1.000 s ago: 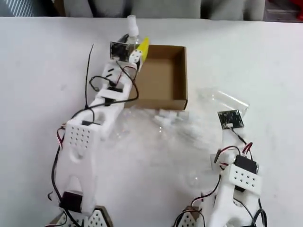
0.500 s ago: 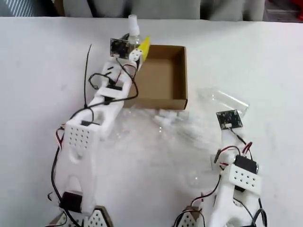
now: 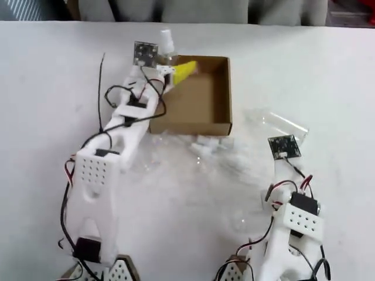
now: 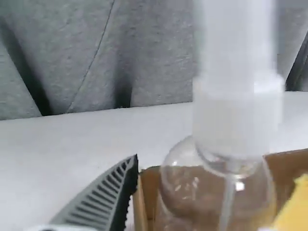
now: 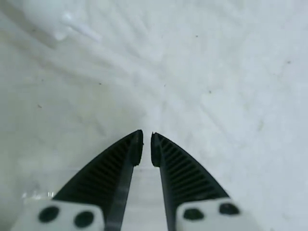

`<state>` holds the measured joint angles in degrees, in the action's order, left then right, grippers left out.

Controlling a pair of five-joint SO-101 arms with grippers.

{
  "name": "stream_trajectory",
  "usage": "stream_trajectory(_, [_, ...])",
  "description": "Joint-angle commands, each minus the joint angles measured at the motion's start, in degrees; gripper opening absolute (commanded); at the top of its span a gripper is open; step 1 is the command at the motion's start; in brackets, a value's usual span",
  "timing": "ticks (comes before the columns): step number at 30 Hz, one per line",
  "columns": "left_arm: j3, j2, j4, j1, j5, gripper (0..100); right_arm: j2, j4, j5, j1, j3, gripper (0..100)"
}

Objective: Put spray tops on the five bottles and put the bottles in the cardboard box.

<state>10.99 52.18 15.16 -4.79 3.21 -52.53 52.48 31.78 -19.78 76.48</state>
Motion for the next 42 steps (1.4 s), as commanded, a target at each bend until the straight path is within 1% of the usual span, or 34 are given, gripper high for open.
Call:
stream_trajectory(1, [1.76, -4.09, -2.73, 0.75, 0.00, 55, -0.22, -0.75, 0.35, 0.40, -0.26, 1.8])
stream_trajectory(16, [2.20, -4.53, -2.73, 0.75, 0.00, 55, -0.22, -0.84, 0.44, 0.40, -0.26, 1.8])
stream_trajectory(22, [-2.81, -12.09, -6.86, 0.84, 0.00, 56, -0.22, -0.84, 0.53, 0.40, -0.26, 1.8])
stream_trajectory(28, [-9.23, -18.86, -7.47, 0.57, -0.44, 55, -0.22, -0.84, 0.53, 0.40, -0.26, 1.8])
stream_trajectory(30, [-9.76, -20.53, -10.02, 0.66, -0.44, 55, -0.22, -0.84, 0.53, 0.40, -0.26, 1.8])
stream_trajectory(35, [-10.20, -25.63, -20.66, 0.84, -0.35, 55, -0.22, -0.84, 0.53, 0.40, -0.26, 1.8])
stream_trajectory(42, [-10.20, -34.95, -42.81, 1.10, 0.00, 55, -0.22, -0.92, 0.35, 0.40, -0.26, 1.8])
